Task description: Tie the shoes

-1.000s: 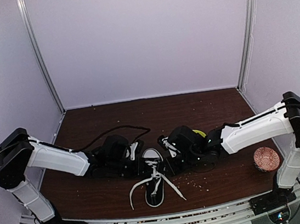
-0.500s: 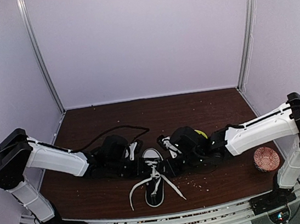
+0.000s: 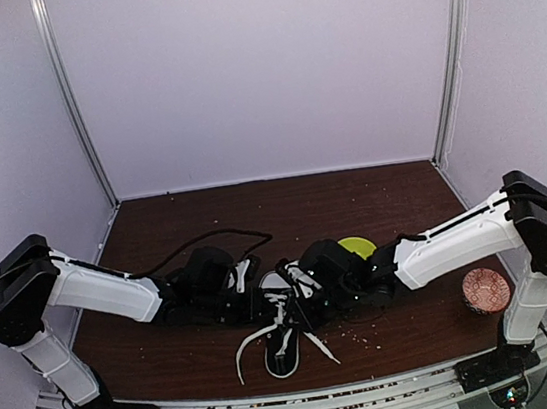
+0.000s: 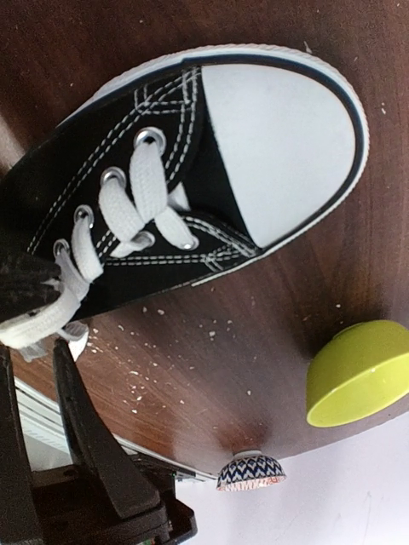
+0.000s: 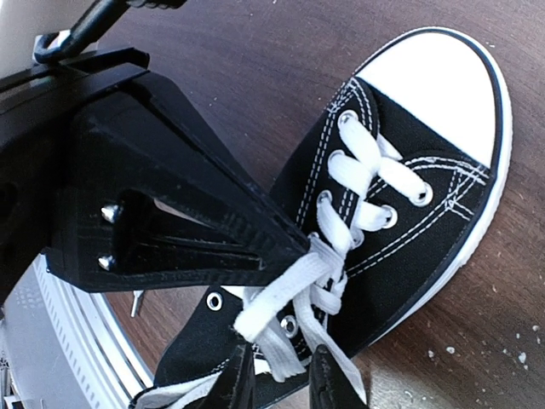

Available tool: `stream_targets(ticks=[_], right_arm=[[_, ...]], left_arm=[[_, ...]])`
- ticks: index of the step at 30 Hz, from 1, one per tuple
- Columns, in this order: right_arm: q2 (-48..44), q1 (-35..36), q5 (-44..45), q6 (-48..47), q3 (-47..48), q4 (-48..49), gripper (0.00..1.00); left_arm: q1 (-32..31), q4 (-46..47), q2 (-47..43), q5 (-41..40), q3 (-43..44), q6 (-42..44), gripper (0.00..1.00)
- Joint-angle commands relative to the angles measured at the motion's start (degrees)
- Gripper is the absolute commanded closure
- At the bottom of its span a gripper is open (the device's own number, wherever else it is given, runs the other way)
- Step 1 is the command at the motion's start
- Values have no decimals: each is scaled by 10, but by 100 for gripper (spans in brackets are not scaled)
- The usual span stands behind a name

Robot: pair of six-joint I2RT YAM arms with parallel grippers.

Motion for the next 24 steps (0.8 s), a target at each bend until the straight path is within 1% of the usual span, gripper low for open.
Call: stream_targets(ticks=[1, 3, 4, 7, 8, 13, 24], right_arm=[[14, 3, -14, -5, 17, 16, 78], [18, 3, -17, -6, 20, 17, 80], [20, 3, -17, -6, 20, 17, 83], [18, 3, -10, -8, 19, 13, 97], [15, 3, -4, -8, 17, 10, 100], [-5, 0, 28, -2, 2, -8, 100], [-29, -10, 48, 11, -34, -14, 100]], left_arm=[[-2, 16, -3, 2, 0, 2, 100], [-2, 16, -3, 2, 0, 1, 100], [-2, 16, -4, 2, 0, 1, 100], [-2, 15, -5, -1, -2, 0, 100], [-2, 14, -7, -4, -4, 0, 100], [2, 10, -21, -14, -15, -3, 100], [12, 7, -47, -25, -49, -9, 100]])
